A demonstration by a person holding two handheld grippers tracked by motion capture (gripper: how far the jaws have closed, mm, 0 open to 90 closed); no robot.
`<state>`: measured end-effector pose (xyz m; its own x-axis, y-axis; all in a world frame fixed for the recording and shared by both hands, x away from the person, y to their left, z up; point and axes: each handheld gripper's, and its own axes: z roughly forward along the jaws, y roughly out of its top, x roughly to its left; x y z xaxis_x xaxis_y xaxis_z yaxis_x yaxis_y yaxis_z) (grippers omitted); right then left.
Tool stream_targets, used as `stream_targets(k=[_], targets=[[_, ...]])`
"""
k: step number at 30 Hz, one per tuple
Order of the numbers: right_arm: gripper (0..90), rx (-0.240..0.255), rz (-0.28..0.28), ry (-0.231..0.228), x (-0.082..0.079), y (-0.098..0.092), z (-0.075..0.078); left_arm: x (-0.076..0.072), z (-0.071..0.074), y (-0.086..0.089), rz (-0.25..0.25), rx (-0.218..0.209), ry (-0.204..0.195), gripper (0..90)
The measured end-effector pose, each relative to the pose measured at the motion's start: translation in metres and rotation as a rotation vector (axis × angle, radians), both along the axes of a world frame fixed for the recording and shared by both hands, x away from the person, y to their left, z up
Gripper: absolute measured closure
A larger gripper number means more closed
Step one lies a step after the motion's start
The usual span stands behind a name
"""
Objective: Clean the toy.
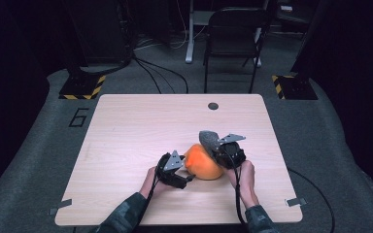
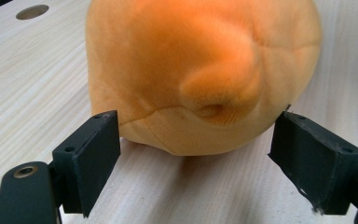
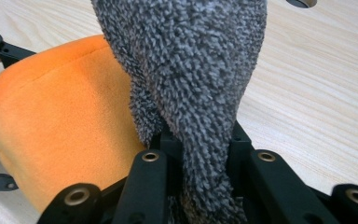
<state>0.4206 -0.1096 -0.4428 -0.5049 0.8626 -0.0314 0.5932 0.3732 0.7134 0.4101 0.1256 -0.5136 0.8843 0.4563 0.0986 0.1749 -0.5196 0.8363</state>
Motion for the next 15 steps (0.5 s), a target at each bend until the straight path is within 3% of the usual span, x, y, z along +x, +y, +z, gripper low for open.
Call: stream_targets(k=[6,15], targets=[[75.6,0.001,-0.001,-0.001,0.0002,-0.0005,-0.0001,-0.0012,-0.0037,-0.0031,-0.015,0.003,-0.043,26.2],[75.4,0.026,-0.002,-0.001,0.0009,-0.0042,0.0002,-0.0026,-0.0072,-0.0050,0.005,-0.020,-0.065,60.6]])
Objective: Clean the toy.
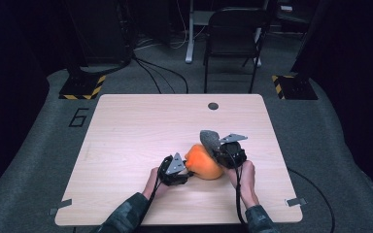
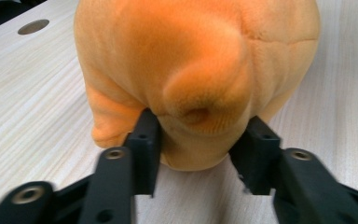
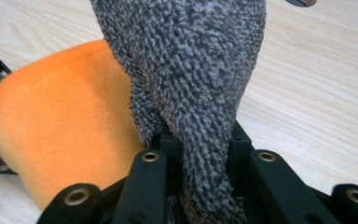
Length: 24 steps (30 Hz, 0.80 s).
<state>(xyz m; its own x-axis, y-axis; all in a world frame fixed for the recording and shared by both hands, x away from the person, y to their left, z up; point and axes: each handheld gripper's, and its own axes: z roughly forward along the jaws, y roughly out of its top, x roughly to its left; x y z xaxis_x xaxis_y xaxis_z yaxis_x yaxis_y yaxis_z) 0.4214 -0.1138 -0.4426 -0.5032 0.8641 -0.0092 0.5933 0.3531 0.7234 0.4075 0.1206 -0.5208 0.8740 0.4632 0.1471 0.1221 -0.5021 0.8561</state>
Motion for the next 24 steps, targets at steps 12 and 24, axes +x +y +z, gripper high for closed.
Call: stream_targets(k=[12,24], targets=[[74.8,0.087,-0.159,-0.012,-0.001,-0.068,0.013,-0.001,0.000,-0.001,0.028,-0.021,0.008,73.9],[74.1,0.077,-0.182,0.048,0.006,-0.075,-0.006,-0.003,0.003,-0.001,0.045,-0.071,-0.003,78.1]])
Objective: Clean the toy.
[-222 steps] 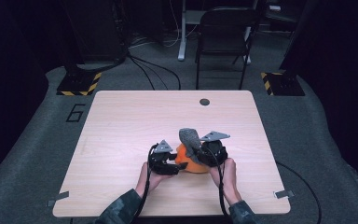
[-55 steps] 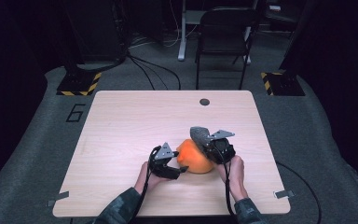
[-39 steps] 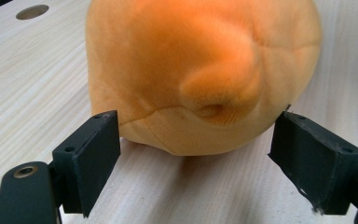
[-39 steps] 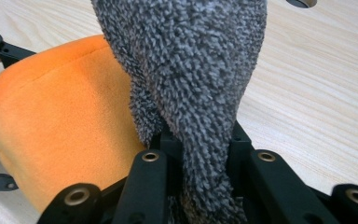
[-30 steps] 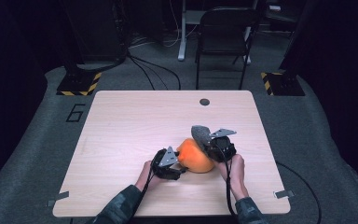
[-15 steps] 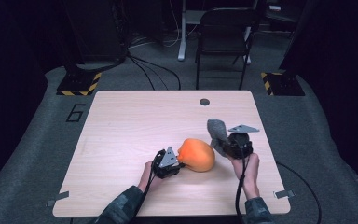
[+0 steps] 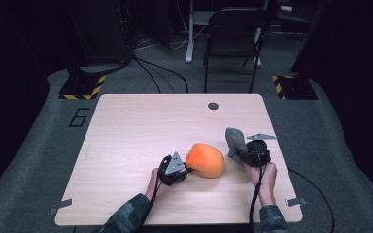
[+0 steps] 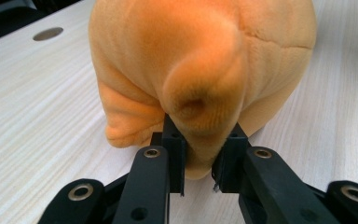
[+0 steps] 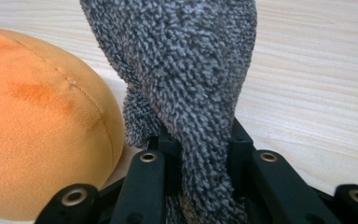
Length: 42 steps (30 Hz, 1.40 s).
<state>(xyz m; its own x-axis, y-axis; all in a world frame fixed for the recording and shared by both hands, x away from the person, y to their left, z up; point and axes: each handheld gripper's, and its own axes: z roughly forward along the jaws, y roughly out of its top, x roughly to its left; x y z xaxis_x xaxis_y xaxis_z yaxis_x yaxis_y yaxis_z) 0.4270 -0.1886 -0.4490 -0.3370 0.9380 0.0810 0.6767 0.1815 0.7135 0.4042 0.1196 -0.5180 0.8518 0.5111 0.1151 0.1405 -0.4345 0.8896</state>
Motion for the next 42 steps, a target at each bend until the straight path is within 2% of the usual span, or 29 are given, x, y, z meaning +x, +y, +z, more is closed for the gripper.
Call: stream_targets(k=[5,8,15,16,20,22,25,26,31,37,40,42], targets=[[74.0,0.006,-0.009,0.000,0.001,-0.002,-0.002,0.001,0.002,0.001,0.005,-0.026,0.004,78.7],[74.0,0.009,-0.016,0.002,0.001,-0.004,-0.002,0.001,0.004,0.001,0.013,-0.058,0.014,79.0],[74.0,0.014,-0.025,-0.005,0.000,-0.007,0.000,0.000,0.019,0.005,0.012,-0.137,0.080,79.1],[74.0,0.011,-0.025,-0.004,0.000,-0.007,0.000,0.000,0.021,0.006,0.017,-0.138,0.082,79.1],[74.0,0.014,-0.025,-0.011,-0.001,-0.007,0.003,-0.002,0.033,0.009,0.034,-0.158,0.135,78.9],[74.1,0.010,-0.023,-0.020,-0.003,-0.006,0.006,-0.003,0.037,0.011,0.041,-0.154,0.155,78.7],[74.0,0.010,-0.018,-0.040,-0.006,-0.004,0.014,-0.006,0.043,0.010,0.067,-0.150,0.198,78.6],[74.1,0.011,-0.018,-0.050,-0.007,-0.003,0.017,-0.007,0.044,0.009,0.076,-0.162,0.238,78.5],[74.1,-0.001,0.016,-0.091,-0.016,0.007,0.036,-0.008,0.046,0.008,0.102,-0.165,0.332,78.3],[74.1,-0.012,0.075,-0.141,-0.028,0.030,0.059,-0.005,0.042,0.008,0.131,-0.174,0.389,77.9],[74.1,-0.006,0.128,-0.175,-0.037,0.046,0.073,-0.004,0.040,0.008,0.143,-0.190,0.414,77.8],[74.1,0.008,0.171,-0.192,-0.043,0.059,0.080,-0.003,0.039,0.008,0.145,-0.185,0.418,77.7]])
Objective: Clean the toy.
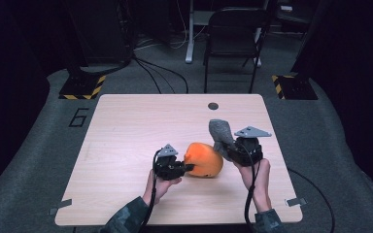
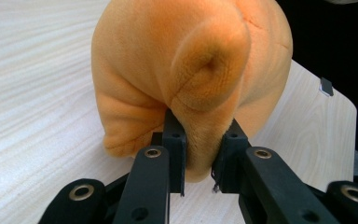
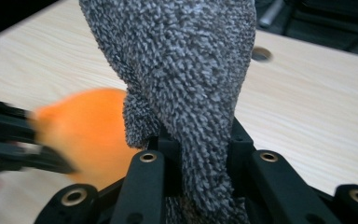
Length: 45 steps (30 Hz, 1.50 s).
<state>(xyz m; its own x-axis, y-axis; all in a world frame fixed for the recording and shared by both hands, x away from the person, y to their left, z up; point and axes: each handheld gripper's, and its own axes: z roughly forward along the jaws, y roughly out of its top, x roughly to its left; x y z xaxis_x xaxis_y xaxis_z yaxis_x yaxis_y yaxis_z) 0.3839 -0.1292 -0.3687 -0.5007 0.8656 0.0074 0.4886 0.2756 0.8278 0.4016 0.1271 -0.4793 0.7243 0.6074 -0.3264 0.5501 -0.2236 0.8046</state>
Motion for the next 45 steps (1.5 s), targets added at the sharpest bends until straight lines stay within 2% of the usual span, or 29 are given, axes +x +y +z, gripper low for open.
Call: stream_targets(k=[2,6,9,12,16,25,32,39,45], targets=[[74.0,0.007,0.032,0.000,-0.004,0.011,0.002,0.000,-0.002,-0.002,0.010,-0.010,0.023,77.4],[74.0,0.006,0.102,0.018,-0.005,0.036,-0.006,0.000,-0.004,-0.002,0.003,0.002,0.018,76.9],[73.9,-0.007,0.128,0.045,-0.001,0.051,-0.020,0.001,-0.005,-0.002,-0.005,-0.003,0.020,76.9],[74.0,-0.057,0.120,0.054,0.005,0.058,-0.038,0.001,-0.008,-0.002,0.005,-0.009,0.041,76.7],[74.0,-0.067,0.103,0.060,0.011,0.053,-0.046,0.003,-0.011,-0.002,0.002,-0.012,0.040,76.0],[73.7,-0.085,0.046,0.073,0.013,0.035,-0.049,0.003,-0.012,-0.002,-0.003,-0.025,0.036,75.5],[73.6,-0.078,0.004,0.105,0.020,0.016,-0.056,0.004,-0.013,-0.002,-0.003,-0.033,0.033,75.5],[73.6,-0.078,-0.054,0.142,0.028,0.001,-0.066,0.004,-0.013,-0.002,-0.007,-0.031,0.028,75.5],[73.7,-0.071,-0.103,0.205,0.036,-0.014,-0.084,0.004,-0.014,-0.002,-0.008,-0.029,0.023,75.5]])
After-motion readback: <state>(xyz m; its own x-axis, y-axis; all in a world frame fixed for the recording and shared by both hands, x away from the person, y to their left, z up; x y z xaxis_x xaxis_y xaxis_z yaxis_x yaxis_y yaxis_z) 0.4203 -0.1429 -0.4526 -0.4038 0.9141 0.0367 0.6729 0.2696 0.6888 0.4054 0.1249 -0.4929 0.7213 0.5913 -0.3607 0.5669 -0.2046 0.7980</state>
